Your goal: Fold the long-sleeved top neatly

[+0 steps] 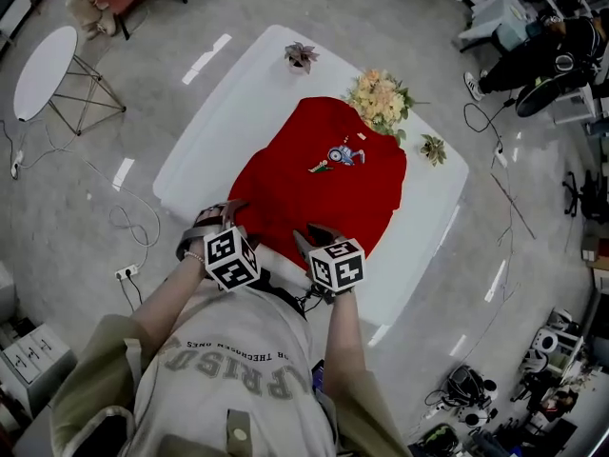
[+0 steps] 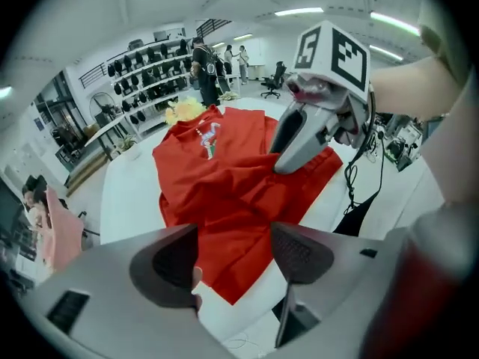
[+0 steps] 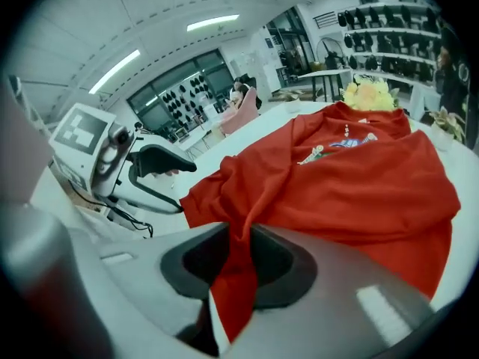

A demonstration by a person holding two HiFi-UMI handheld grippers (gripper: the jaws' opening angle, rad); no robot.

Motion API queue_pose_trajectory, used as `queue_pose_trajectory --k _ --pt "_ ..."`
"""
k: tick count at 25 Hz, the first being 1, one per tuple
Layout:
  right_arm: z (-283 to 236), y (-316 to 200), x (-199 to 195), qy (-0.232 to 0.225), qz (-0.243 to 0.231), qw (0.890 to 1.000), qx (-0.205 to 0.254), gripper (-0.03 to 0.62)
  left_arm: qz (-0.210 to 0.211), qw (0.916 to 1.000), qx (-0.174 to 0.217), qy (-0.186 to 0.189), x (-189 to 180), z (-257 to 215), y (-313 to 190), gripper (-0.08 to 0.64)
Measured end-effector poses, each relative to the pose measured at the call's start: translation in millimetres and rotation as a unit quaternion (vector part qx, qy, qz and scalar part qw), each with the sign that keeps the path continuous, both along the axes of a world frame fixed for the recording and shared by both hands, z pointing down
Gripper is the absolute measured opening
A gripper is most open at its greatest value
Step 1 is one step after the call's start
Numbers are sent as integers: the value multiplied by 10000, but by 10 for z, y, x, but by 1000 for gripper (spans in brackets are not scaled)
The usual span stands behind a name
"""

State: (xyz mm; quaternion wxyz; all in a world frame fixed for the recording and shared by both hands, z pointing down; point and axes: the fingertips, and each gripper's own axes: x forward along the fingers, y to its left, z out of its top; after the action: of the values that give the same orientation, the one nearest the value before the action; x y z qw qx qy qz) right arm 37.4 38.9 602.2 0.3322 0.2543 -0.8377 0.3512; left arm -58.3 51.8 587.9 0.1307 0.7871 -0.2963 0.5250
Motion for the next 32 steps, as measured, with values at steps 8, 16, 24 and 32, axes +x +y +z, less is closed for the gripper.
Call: queue_pose_trajectory --k 8,16,24,32 --pt "-450 -143 690 235 -270 9993 83 46 356 9993 -143 3 -14 -15 -21 302" --pt "-4 -312 1427 1369 210 9904 -33 65 408 9985 -350 29 43 37 52 302" --pt "-390 71 1301 1477 846 9817 859 299 210 9988 292 -322 -256 -4 -990 301" --pt "43 139 947 1981 876 9745 585 180 609 9968 97 -507 -30 316 -1815 221"
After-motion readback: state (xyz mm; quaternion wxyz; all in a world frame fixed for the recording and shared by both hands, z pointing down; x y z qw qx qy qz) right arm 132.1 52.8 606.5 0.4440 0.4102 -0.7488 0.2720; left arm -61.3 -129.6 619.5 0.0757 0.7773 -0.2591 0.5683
